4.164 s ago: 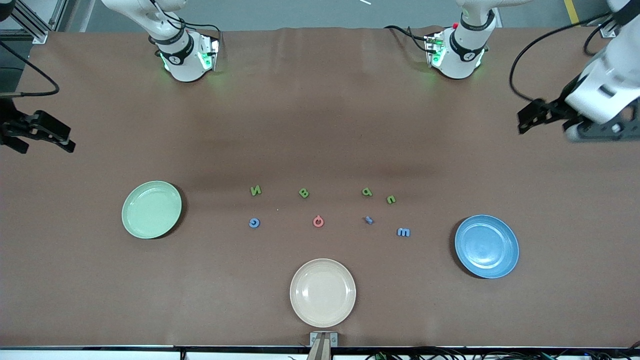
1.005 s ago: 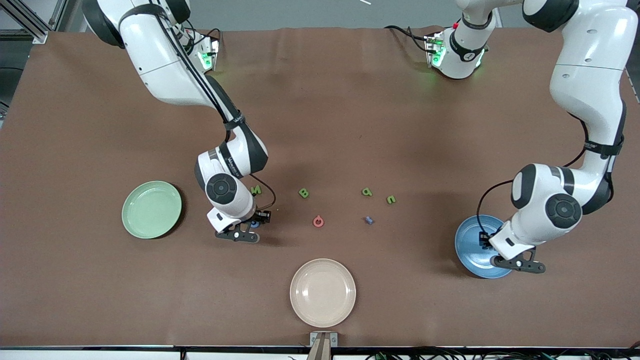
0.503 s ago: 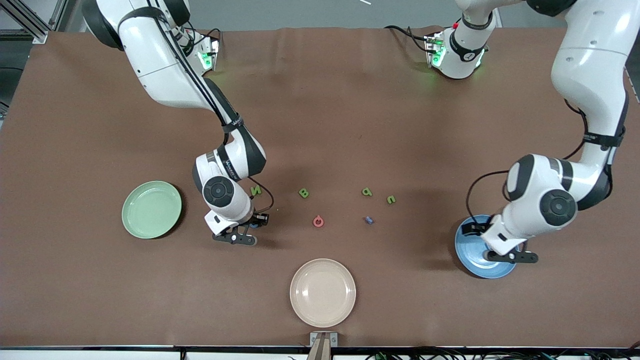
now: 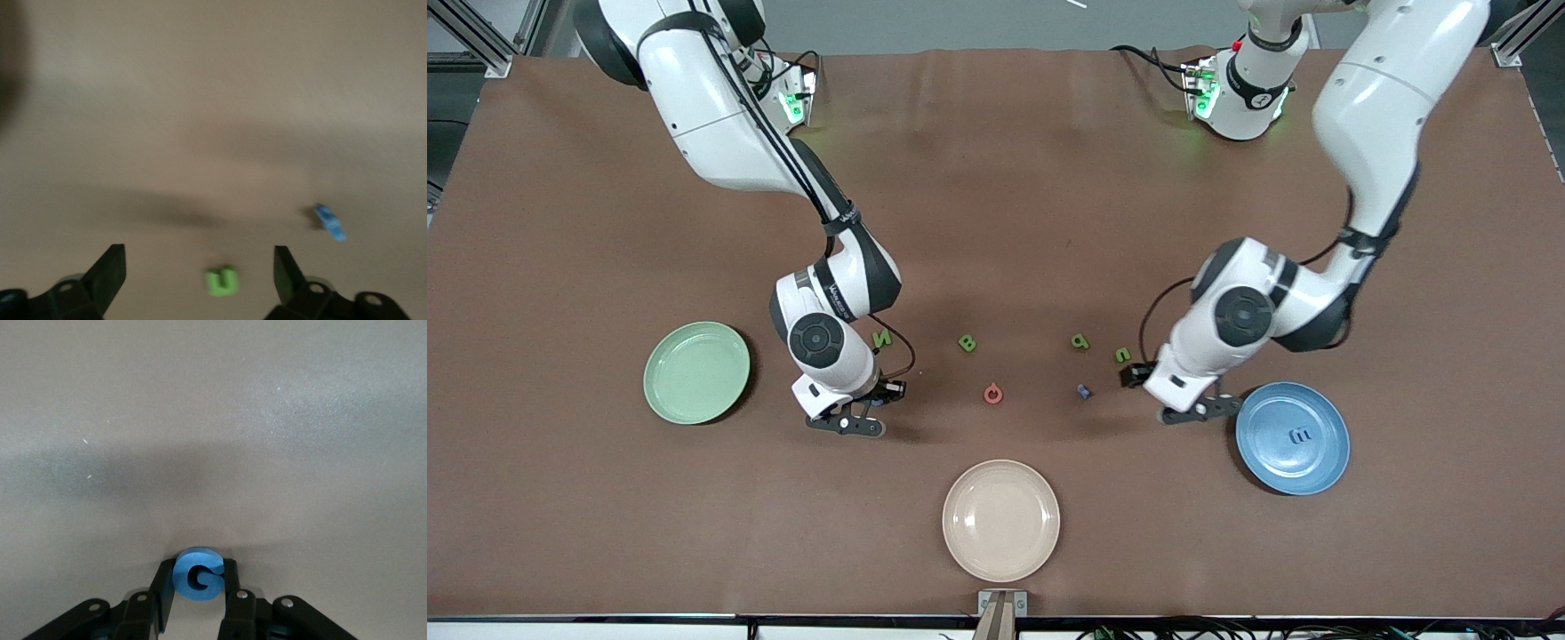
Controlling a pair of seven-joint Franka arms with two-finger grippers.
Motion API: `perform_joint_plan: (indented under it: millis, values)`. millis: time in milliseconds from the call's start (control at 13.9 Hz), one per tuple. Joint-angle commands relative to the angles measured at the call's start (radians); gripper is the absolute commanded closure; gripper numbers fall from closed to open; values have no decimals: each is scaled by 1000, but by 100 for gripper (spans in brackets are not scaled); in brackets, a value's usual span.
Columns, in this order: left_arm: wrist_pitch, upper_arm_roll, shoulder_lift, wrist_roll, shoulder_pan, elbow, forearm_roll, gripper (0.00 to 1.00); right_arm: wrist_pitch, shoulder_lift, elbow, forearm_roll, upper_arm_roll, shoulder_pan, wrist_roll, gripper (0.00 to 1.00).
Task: Sort upper and lower case letters into plates
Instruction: 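Place the blue G on the green plate while the left gripper grasps a green letter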
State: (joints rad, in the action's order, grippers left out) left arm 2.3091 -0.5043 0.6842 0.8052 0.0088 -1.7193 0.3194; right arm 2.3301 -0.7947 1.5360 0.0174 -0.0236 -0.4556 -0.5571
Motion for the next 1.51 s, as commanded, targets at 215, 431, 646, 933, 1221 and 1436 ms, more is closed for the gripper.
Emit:
perform_joint_plan:
  millis: [215, 431, 646, 933, 1221, 1436]
  values:
    - [174, 9, -9, 77, 14, -169, 15, 27, -311, 178, -22, -4, 4, 125, 285, 80]
    - [174, 7, -8, 143, 4, -177, 15, 34, -316, 291, 114, -10, 2, 248, 527, 79]
    - [168, 9, -6, 149, 2, -177, 16, 42, -223, 336, 264, -10, 2, 359, 682, 79]
    - [164, 9, -3, 150, -3, -177, 15, 62, 21, 355, 460, -10, 2, 434, 790, 79]
    - [115, 10, -5, 152, -13, -164, 15, 90, 25, 351, 483, -8, 2, 468, 822, 78]
    - [96, 12, -24, 140, 8, -157, 44, 100, 29, 350, 506, -5, 2, 468, 822, 76]
